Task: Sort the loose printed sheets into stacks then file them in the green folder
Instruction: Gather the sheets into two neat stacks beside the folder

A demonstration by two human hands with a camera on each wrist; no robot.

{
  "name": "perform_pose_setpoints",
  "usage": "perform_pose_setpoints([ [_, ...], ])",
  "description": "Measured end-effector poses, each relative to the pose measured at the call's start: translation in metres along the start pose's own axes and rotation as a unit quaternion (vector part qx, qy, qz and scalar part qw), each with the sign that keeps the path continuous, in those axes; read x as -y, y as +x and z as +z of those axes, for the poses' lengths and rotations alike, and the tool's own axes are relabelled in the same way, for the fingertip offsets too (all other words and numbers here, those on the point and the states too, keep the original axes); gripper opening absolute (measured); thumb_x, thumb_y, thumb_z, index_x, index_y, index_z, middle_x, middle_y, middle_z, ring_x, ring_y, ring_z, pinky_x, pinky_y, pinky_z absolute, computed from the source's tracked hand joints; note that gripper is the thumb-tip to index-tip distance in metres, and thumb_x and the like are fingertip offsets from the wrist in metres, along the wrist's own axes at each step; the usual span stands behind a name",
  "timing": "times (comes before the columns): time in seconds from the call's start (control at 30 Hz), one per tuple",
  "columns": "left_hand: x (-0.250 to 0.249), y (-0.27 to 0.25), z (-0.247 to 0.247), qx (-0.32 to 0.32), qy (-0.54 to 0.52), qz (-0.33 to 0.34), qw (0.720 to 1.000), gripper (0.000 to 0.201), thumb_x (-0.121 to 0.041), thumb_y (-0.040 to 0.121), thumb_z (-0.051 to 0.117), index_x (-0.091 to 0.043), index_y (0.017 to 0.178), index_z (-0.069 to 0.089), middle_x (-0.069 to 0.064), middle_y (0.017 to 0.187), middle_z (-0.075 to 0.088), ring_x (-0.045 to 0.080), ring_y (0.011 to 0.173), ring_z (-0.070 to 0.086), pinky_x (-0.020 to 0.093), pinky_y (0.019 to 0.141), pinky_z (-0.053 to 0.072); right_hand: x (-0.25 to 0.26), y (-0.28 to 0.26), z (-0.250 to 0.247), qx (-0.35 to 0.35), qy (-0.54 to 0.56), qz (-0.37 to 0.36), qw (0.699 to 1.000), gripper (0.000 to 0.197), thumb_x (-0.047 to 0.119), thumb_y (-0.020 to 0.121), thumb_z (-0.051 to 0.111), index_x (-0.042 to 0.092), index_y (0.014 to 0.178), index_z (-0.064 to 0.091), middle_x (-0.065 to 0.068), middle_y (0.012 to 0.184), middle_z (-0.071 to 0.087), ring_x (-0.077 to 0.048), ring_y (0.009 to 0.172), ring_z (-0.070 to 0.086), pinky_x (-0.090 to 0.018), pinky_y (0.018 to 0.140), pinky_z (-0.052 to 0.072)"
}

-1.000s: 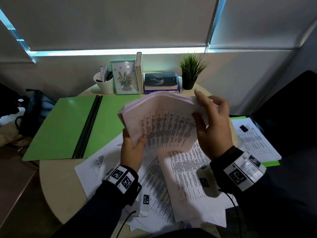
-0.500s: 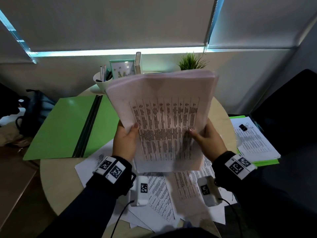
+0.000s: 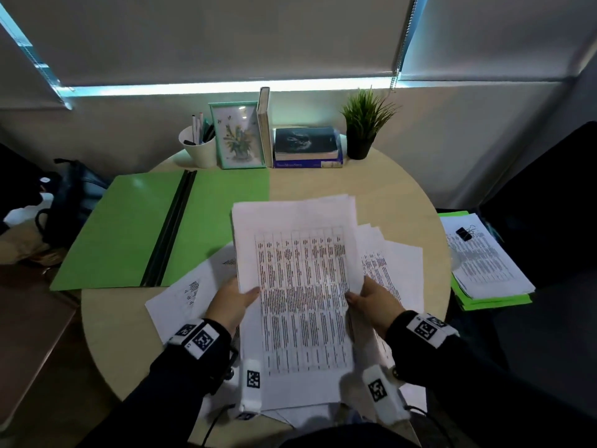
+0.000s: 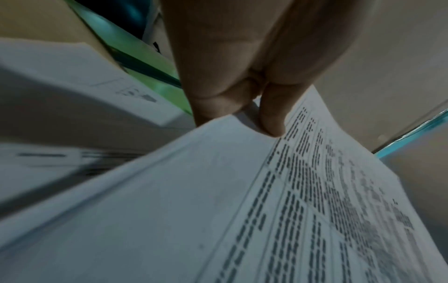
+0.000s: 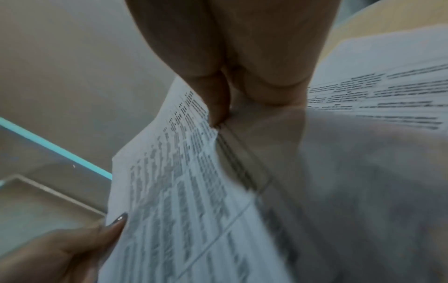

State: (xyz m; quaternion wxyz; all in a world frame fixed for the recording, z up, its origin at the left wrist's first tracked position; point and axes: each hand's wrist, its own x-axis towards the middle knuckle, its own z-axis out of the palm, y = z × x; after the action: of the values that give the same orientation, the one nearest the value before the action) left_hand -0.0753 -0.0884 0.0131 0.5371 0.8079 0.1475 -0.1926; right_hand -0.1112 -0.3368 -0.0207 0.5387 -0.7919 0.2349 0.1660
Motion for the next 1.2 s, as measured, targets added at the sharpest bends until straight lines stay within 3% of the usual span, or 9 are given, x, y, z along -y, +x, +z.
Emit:
perform_pose_setpoints([
  [0.1,0.020,0.004,-0.005,-0.020,0.079,0.001,0.997,0.039,-0.012,0.094,0.052,-0.006,0.132,0.049,0.013,0.129,0.058,0.029,0.121,0.053,0.028,0.092,0.037,-0.008,0.003,-0.005,0.041,-0.024,0.050,0.998,0.021,0.018,0.088,0.062,0.015,0.107,0.052,-0.004,0.087,0.063,-0.020,0.073,0.059,-0.027,0.061,0.048],
  [0.17,0.032,0.007,-0.013,-0.033,0.108,-0.011,0.994,0.041,-0.013,0.094,0.052,-0.006,0.135,0.046,0.013,0.133,0.056,0.030,0.122,0.051,0.030,0.095,0.037,-0.016,0.008,-0.021,-0.009,-0.065,0.074,0.995,0.030,0.020,0.087,0.063,0.015,0.116,0.055,-0.007,0.097,0.067,-0.013,0.064,0.057,-0.021,0.052,0.041],
  [0.23,0.046,0.012,-0.026,-0.041,0.132,-0.033,0.990,0.043,-0.013,0.094,0.053,-0.004,0.135,0.045,0.016,0.134,0.054,0.032,0.123,0.051,0.033,0.098,0.037,-0.024,0.014,-0.044,-0.101,-0.110,0.099,0.984,0.037,0.021,0.087,0.062,0.013,0.122,0.054,-0.013,0.111,0.066,-0.017,0.068,0.058,-0.023,0.056,0.043],
  [0.3,0.063,0.018,-0.042,-0.048,0.155,-0.063,0.985,0.045,-0.014,0.094,0.053,-0.002,0.136,0.044,0.019,0.135,0.052,0.034,0.123,0.050,0.037,0.100,0.037,-0.030,0.018,-0.061,-0.163,-0.146,0.123,0.968,0.046,0.023,0.083,0.064,0.010,0.126,0.052,-0.019,0.119,0.063,-0.029,0.091,0.062,-0.031,0.077,0.050],
  [0.4,0.083,0.025,-0.058,-0.072,0.163,-0.105,0.978,0.045,-0.016,0.094,0.053,-0.002,0.136,0.043,0.020,0.135,0.052,0.036,0.122,0.051,0.039,0.101,0.038,-0.038,0.026,-0.071,-0.172,-0.180,0.145,0.958,0.058,0.030,0.078,0.072,0.007,0.127,0.051,-0.022,0.121,0.061,-0.034,0.108,0.059,-0.039,0.093,0.048],
  [0.53,0.090,0.030,-0.060,-0.095,0.181,-0.137,0.969,0.043,-0.019,0.094,0.052,-0.004,0.134,0.044,0.017,0.133,0.054,0.035,0.119,0.053,0.036,0.097,0.039,-0.039,0.032,-0.069,-0.127,-0.183,0.152,0.963,0.030,0.031,0.075,0.077,0.006,0.075,0.060,-0.015,0.075,0.061,-0.027,0.078,0.061,-0.029,0.067,0.043],
  [0.73,0.089,0.034,-0.053,-0.105,0.179,-0.137,0.969,0.042,-0.016,0.095,0.050,-0.007,0.135,0.044,0.016,0.134,0.054,0.035,0.120,0.052,0.038,0.100,0.038,-0.029,0.031,-0.058,-0.065,-0.251,0.164,0.952,0.046,0.040,0.089,0.055,-0.001,0.110,0.060,-0.019,0.116,0.063,-0.029,0.096,0.059,-0.028,0.077,0.041],
  [0.97,0.084,0.033,-0.055,-0.096,0.187,-0.146,0.967,0.041,-0.017,0.095,0.051,-0.006,0.134,0.045,0.015,0.133,0.055,0.034,0.118,0.053,0.035,0.097,0.039,-0.023,0.029,-0.064,-0.122,-0.234,0.108,0.959,0.039,0.030,0.087,0.062,-0.001,0.110,0.058,-0.021,0.114,0.062,-0.034,0.105,0.058,-0.031,0.082,0.042],
  [1.2,0.084,0.038,-0.058,-0.090,0.189,-0.149,0.966,0.041,-0.019,0.094,0.052,-0.005,0.132,0.047,0.016,0.130,0.057,0.034,0.115,0.055,0.035,0.095,0.041,-0.018,0.023,-0.101,-0.152,-0.093,0.068,0.982,0.025,0.031,0.085,0.065,0.008,0.094,0.063,-0.009,0.078,0.059,-0.009,0.056,0.047,-0.020,0.045,0.040],
])
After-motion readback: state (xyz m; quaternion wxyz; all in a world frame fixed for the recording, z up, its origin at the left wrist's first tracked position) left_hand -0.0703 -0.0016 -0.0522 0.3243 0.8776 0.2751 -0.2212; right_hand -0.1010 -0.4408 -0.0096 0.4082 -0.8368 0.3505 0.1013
